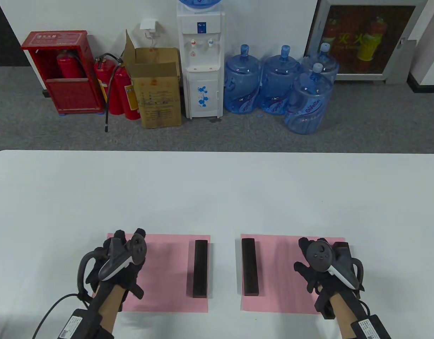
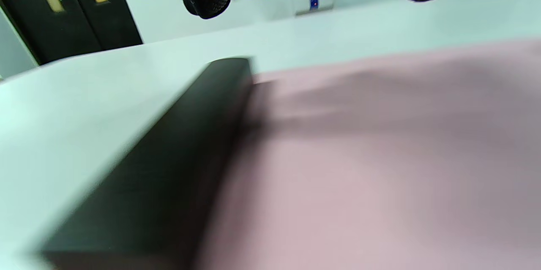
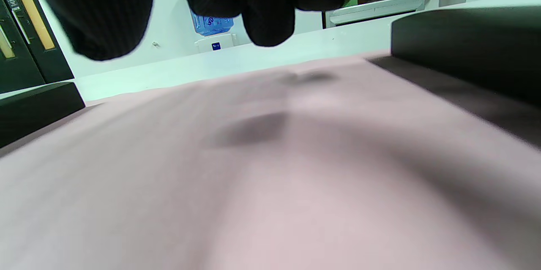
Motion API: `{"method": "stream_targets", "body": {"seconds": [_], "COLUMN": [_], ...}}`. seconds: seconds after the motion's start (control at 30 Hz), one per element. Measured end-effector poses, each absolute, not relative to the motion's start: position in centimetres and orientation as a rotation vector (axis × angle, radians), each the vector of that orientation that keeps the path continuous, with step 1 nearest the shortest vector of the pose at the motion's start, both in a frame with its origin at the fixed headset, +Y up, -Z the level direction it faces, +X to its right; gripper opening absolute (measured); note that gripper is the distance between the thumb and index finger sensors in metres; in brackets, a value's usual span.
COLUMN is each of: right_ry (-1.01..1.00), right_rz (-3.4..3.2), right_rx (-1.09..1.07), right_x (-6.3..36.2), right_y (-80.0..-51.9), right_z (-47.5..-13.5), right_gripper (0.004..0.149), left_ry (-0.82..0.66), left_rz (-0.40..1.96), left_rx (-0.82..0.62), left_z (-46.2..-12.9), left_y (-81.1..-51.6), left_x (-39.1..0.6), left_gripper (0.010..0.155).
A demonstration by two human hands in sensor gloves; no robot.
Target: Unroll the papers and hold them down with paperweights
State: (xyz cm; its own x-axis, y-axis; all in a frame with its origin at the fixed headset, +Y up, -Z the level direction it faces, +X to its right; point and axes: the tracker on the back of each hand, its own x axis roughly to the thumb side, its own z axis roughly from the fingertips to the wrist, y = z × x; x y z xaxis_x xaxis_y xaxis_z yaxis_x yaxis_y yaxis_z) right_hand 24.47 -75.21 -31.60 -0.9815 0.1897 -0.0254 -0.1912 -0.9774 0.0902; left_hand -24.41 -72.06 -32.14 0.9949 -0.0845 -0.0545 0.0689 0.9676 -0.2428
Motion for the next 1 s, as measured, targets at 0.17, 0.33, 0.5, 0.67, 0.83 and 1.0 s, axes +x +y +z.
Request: {"method": "stream_targets", "body": {"seconds": [0.17, 0.33, 0.5, 0.67, 0.83, 1.0], "right_ry": [0.148, 0.176, 0.177, 0.185, 0.199, 0.216], "right_rz": [2.949, 2.975, 2.993, 3.003, 2.998, 3.0], "right_rx": [-0.02, -0.011, -0.023, -0.038, -0.036, -0.033], "right_x": [24.5, 24.1, 24.0, 24.1, 24.1, 24.0], "right_y": [-75.4, -75.8, -75.8, -75.9, -76.1, -76.2], "right_z": [-31.6, -31.6, -31.6, -31.5, -31.5, -31.4], "right_gripper": [0.077, 0.077, 0.077, 0.076, 0.076, 0.076], "left_ry": [-0.014, -0.045, -0.049, -0.053, -0.056, -0.066], "left_rz": [0.08, 0.084, 0.116, 0.114, 0.149, 0.155], "left_rx": [-0.175, -0.198, -0.206, -0.231, -0.253, -0.258], "left_z": [-31.4, -31.6, -31.6, -31.5, -31.5, -31.5], "left_y": [-72.8, -75.7, -75.9, -76.3, -76.4, -76.5], "left_x": [-21.4, -20.7, -21.1, -21.5, -21.6, -21.6], "left_gripper": [0.072, 0.07, 0.07, 0.069, 0.069, 0.068]}}
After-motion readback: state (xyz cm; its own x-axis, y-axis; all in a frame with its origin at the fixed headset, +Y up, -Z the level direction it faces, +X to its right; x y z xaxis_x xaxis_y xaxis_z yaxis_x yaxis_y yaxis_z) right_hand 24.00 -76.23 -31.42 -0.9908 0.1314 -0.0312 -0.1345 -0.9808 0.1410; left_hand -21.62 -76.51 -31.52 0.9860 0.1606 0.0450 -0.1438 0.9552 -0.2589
